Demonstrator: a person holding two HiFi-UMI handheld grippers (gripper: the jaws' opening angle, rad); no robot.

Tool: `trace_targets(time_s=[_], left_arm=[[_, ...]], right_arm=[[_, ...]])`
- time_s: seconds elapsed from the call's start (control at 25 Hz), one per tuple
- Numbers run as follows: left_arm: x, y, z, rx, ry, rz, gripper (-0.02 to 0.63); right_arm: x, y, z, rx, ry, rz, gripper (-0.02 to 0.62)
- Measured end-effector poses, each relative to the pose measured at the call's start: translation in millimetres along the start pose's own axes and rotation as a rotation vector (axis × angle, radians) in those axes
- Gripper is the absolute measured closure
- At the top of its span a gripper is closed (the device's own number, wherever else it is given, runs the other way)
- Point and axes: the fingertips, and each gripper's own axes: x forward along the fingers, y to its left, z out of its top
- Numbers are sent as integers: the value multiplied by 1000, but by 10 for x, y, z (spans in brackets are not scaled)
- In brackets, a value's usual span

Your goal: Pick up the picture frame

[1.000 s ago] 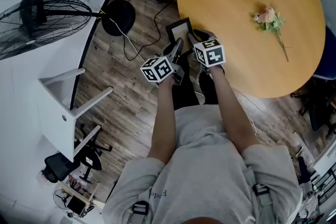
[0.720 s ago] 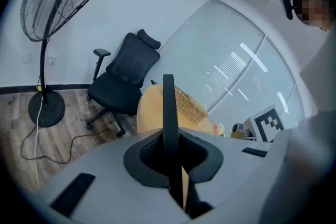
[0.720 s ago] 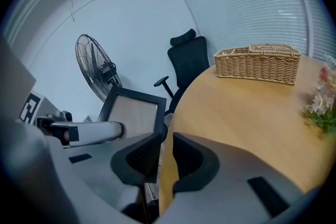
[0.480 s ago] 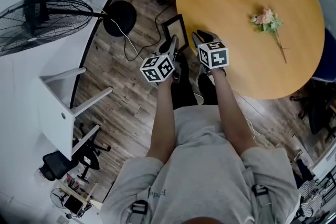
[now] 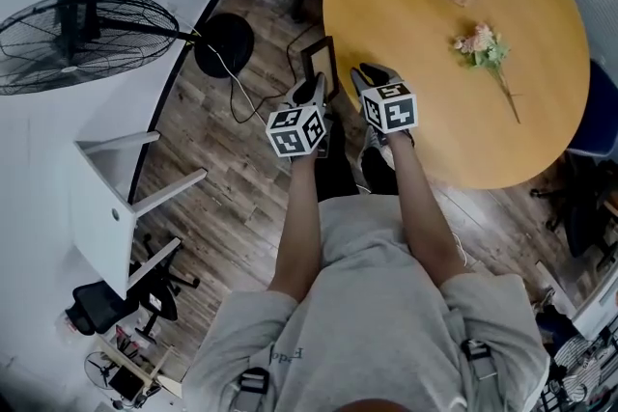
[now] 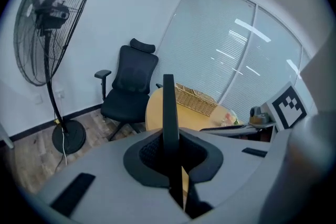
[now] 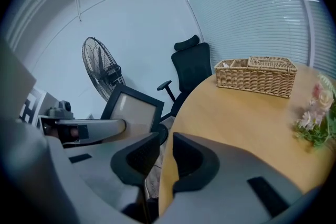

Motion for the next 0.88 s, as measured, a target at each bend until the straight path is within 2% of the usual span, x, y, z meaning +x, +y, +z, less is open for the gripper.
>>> trace_targets(time_s=[0.16,0.36,0.52,0.88], left_arm=[[-63,-67,84,104,1,53,563],[-117,-172,214,98,-23,35,563],[-168,-253,311,122,-44,41,563],[-288,-497,746,233,-130,58,563]], right_arm=[[-106,-1,38,-27,-7,-8,509],[-240,-25,127,-37,-32,-17,509],[-359,-48,190,-53,-50,-28,509],[-732,-164,573,-87,-136,-72,509]])
